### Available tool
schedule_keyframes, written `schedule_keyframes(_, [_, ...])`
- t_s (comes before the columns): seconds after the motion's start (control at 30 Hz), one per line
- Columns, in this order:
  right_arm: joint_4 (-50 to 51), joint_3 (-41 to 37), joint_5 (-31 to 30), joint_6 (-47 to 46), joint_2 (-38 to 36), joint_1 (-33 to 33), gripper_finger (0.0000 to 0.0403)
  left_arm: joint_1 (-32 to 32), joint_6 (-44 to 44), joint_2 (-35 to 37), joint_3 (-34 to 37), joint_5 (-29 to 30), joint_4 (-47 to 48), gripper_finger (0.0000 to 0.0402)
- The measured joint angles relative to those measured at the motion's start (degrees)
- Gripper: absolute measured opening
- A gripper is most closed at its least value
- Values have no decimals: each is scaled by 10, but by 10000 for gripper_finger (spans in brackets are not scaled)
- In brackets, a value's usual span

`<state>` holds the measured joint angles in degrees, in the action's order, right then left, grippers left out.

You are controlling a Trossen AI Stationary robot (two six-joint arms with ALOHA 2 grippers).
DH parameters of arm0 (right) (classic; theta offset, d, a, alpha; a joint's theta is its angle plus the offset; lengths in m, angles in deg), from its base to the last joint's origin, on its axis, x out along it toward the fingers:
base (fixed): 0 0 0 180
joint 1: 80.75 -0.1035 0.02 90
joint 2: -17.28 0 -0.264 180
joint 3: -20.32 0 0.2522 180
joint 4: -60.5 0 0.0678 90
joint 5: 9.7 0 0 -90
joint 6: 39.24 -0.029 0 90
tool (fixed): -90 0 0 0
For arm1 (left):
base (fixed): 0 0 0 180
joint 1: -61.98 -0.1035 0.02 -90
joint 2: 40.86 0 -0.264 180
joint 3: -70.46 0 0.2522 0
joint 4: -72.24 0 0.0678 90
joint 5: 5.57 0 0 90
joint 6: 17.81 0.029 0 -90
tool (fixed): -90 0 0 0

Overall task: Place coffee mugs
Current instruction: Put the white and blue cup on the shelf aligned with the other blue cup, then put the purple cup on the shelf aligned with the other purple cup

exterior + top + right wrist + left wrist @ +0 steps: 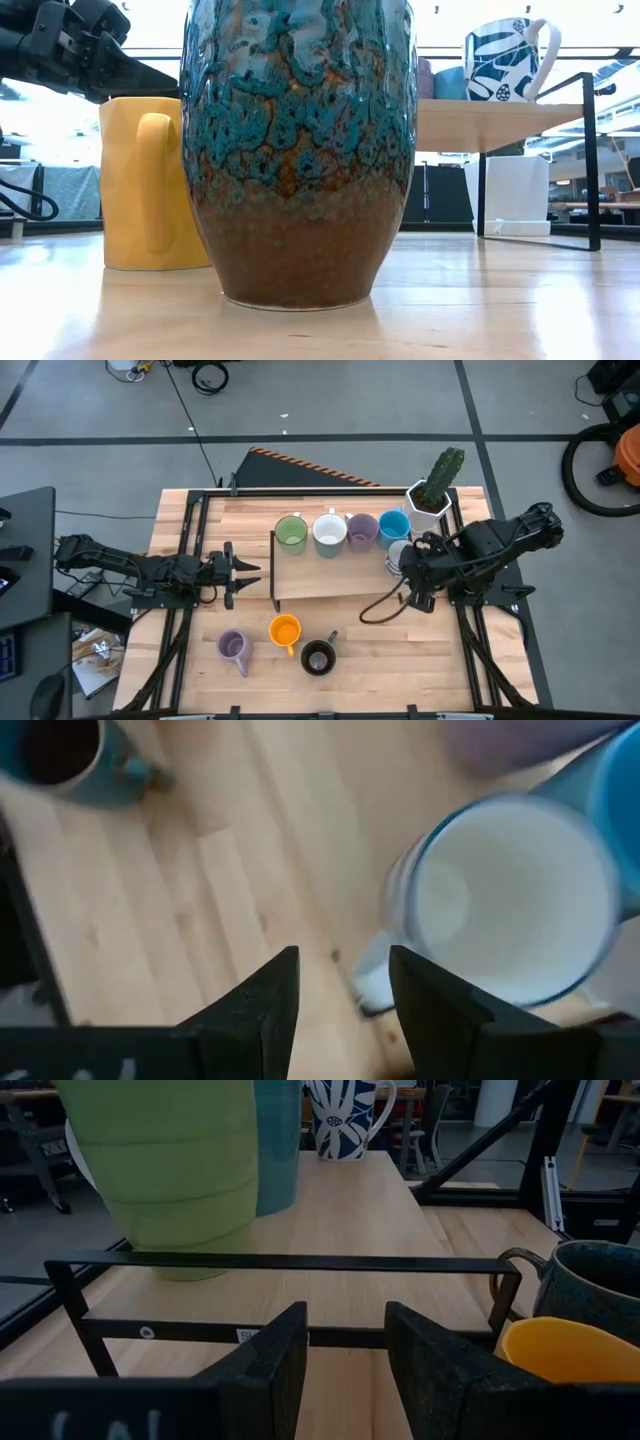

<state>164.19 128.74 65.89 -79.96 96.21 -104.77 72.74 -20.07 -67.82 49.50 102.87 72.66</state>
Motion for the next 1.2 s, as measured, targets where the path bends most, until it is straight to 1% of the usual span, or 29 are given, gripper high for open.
schedule_keyframes(0.23, [1, -23, 9, -48, -2, -27, 143, 0, 0, 0, 0, 0, -1, 142])
schedule_keyframes(0.47, [1, -66, 21, -60, -2, -23, 123, 0, 0, 0, 0, 0, -2, 142])
schedule_keyframes(0.83, [-3, -70, 5, -74, -18, -25, 113, 0, -1, 0, 0, -5, -2, 142])
schedule_keyframes(0.9, [-31, -70, -4, -63, -18, -26, 113, 0, -1, 0, 0, -18, -8, 142])
schedule_keyframes(0.93, [-57, -70, -10, -50, -16, -27, 113, 0, -1, 0, 0, -35, -16, 142])
schedule_keyframes(1.03, [-153, -70, -13, 7, -12, -33, 113, 8, 3, 0, 0, -112, -46, 142])
schedule_keyframes(1.07, [-188, -72, -17, 27, -12, -36, 113, 12, 10, 0, 0, -130, -53, 142])
schedule_keyframes(1.2, [-300, -88, -62, 100, -12, -45, 113, 35, 7, 1, -1, -155, -60, 142])
